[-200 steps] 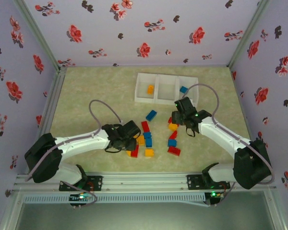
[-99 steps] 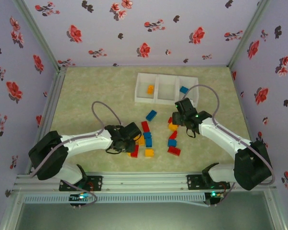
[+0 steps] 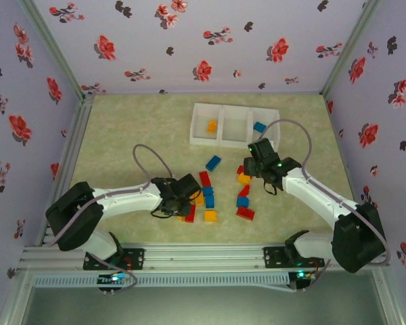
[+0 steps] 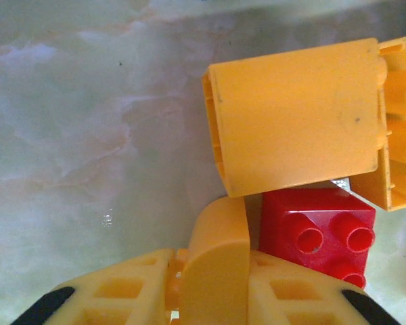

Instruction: Sort the legos into containers by color

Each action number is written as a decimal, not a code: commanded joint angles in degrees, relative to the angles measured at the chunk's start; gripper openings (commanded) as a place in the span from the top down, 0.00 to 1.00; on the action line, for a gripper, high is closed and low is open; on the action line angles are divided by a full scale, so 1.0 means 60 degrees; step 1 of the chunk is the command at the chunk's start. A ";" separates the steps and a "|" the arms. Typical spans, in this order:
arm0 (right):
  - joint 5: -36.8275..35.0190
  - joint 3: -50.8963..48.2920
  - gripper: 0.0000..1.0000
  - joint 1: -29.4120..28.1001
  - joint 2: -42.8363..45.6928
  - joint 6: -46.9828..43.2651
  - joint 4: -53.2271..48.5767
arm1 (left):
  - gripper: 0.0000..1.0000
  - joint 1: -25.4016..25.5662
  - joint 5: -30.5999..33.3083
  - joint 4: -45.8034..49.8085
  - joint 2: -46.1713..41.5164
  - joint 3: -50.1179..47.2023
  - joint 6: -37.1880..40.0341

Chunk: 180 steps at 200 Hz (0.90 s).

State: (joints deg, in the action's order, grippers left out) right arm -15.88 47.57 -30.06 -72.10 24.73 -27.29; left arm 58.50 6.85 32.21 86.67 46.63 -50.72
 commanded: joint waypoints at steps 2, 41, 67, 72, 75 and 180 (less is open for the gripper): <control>-0.0386 -0.0165 0.32 -0.0064 0.0267 0.0229 -0.0269 | 0.74 0.0050 0.0294 0.0330 -0.0134 -0.0093 -0.0069; -0.0372 -0.0278 0.33 -0.0071 0.0540 0.0228 -0.0233 | 0.75 -0.0350 0.0935 0.1497 -0.0475 0.0626 0.0904; -0.0339 -0.0319 0.33 -0.0072 0.0765 0.0275 -0.0287 | 0.75 -0.1006 0.1190 0.1842 -0.0745 0.1412 0.1853; -0.0342 -0.0347 0.33 -0.0072 0.0832 0.0299 -0.0286 | 0.75 -0.1118 0.1269 0.1878 -0.0763 0.1619 0.2019; -0.0338 -0.0365 0.33 -0.0072 0.0875 0.0302 -0.0293 | 0.75 -0.1193 0.1305 0.1895 -0.0760 0.1731 0.2117; 0.0230 -0.0750 0.35 -0.0316 0.1635 0.0461 -0.0399 | 0.75 -0.2975 0.1590 0.1283 0.1148 0.5621 0.4551</control>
State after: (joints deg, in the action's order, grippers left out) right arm -15.20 43.94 -31.00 -63.40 26.17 -28.62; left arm 42.37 15.07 40.80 90.04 75.66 -28.53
